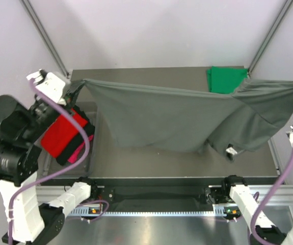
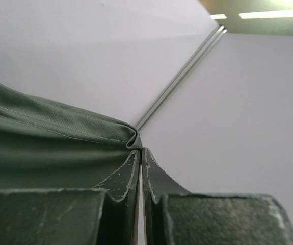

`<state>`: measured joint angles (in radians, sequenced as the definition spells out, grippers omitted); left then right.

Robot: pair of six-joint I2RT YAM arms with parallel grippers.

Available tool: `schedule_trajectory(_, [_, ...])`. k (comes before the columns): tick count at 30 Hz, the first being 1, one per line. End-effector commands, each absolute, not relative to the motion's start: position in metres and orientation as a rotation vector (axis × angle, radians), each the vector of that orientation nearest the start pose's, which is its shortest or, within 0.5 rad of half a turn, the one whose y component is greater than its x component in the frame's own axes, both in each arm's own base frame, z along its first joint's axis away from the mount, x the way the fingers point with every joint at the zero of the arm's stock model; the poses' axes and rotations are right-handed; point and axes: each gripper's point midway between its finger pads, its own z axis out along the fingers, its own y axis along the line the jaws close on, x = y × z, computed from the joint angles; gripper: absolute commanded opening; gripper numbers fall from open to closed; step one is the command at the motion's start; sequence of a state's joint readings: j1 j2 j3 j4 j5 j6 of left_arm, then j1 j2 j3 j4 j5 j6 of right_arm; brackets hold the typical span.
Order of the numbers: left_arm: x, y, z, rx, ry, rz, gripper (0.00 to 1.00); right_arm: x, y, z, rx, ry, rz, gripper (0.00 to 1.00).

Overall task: Fold and stack the t-shirts
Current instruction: Flatten the tshirt out

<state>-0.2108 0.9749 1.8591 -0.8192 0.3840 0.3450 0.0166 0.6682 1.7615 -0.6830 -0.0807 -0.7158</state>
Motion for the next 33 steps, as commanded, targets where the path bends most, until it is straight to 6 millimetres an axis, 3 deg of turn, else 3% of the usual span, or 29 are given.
schedule_trajectory(1, [0.201,-0.081,0.561,0.667,1.280,-0.067,0.00,0.086,-0.022,0.619,-0.445,0.995,-0.673,0.00])
schedule_trajectory(4, [0.211,-0.076,0.560,0.653,1.304,-0.029,0.00,0.101,-0.025,0.626,-0.444,0.996,-0.696,0.00])
schedule_trajectory(6, [0.229,-0.076,0.547,0.653,1.357,-0.022,0.00,0.127,-0.024,0.621,-0.467,1.022,-0.694,0.00])
schedule_trajectory(9, [0.264,-0.081,0.511,0.672,1.472,-0.031,0.00,0.179,-0.018,0.592,-0.540,1.093,-0.675,0.00])
schedule_trajectory(10, [0.278,-0.084,0.496,0.683,1.514,-0.043,0.00,0.205,-0.016,0.566,-0.577,1.157,-0.657,0.00])
schedule_trajectory(12, [0.301,-0.088,0.457,0.703,1.612,-0.057,0.00,0.239,-0.010,0.533,-0.632,1.225,-0.617,0.00])
schedule_trajectory(13, [0.318,-0.089,0.439,0.707,1.656,-0.046,0.00,0.261,-0.007,0.497,-0.679,1.305,-0.587,0.00])
schedule_trajectory(14, [0.330,-0.090,0.411,0.720,1.721,-0.049,0.00,0.279,-0.004,0.473,-0.717,1.354,-0.558,0.00])
schedule_trajectory(15, [0.339,-0.091,0.394,0.733,1.756,-0.047,0.00,0.291,-0.003,0.457,-0.732,1.377,-0.548,0.00])
schedule_trajectory(16, [0.357,-0.093,0.377,0.755,1.774,-0.033,0.00,0.307,-0.002,0.419,-0.770,1.450,-0.529,0.00])
schedule_trajectory(17, [0.366,-0.092,0.346,0.767,1.834,-0.026,0.00,0.322,-0.001,0.395,-0.802,1.495,-0.514,0.00])
schedule_trajectory(18, [0.375,-0.092,0.332,0.772,1.853,-0.023,0.00,0.333,-0.001,0.380,-0.817,1.516,-0.513,0.00])
schedule_trajectory(21, [0.422,-0.098,0.271,0.788,1.929,-0.008,0.00,0.378,0.000,0.302,-0.892,1.683,-0.454,0.00])
schedule_trajectory(22, [0.428,-0.098,0.255,0.794,1.968,-0.008,0.00,0.380,0.000,0.305,-0.889,1.666,-0.461,0.00])
schedule_trajectory(23, [0.445,-0.097,0.252,0.779,1.953,0.020,0.00,0.396,-0.001,0.284,-0.912,1.715,-0.451,0.00])
schedule_trajectory(24, [0.455,-0.098,0.243,0.779,1.966,0.027,0.00,0.407,-0.001,0.279,-0.912,1.716,-0.454,0.00])
schedule_trajectory(25, [0.471,-0.101,0.213,0.797,2.020,0.018,0.00,0.419,-0.001,0.281,-0.908,1.717,-0.458,0.00])
schedule_trajectory(26, [0.486,-0.104,0.219,0.786,2.000,0.023,0.00,0.436,-0.001,0.259,-0.921,1.769,-0.439,0.00])
schedule_trajectory(28, [0.516,-0.109,0.201,0.778,2.028,0.017,0.00,0.464,0.001,0.246,-0.923,1.801,-0.421,0.00])
schedule_trajectory(30, [0.536,-0.112,0.191,0.760,2.035,0.022,0.00,0.483,0.001,0.241,-0.904,1.807,-0.433,0.00])
schedule_trajectory(31, [0.548,-0.113,0.170,0.745,2.070,0.029,0.00,0.494,0.000,0.245,-0.893,1.796,-0.449,0.00])
schedule_trajectory(32, [0.561,-0.114,0.178,0.725,2.041,0.039,0.00,0.507,-0.002,0.228,-0.884,1.825,-0.458,0.00])
schedule_trajectory(33, [0.572,-0.117,0.163,0.720,2.049,0.036,0.00,0.517,-0.004,0.232,-0.864,1.817,-0.473,0.00])
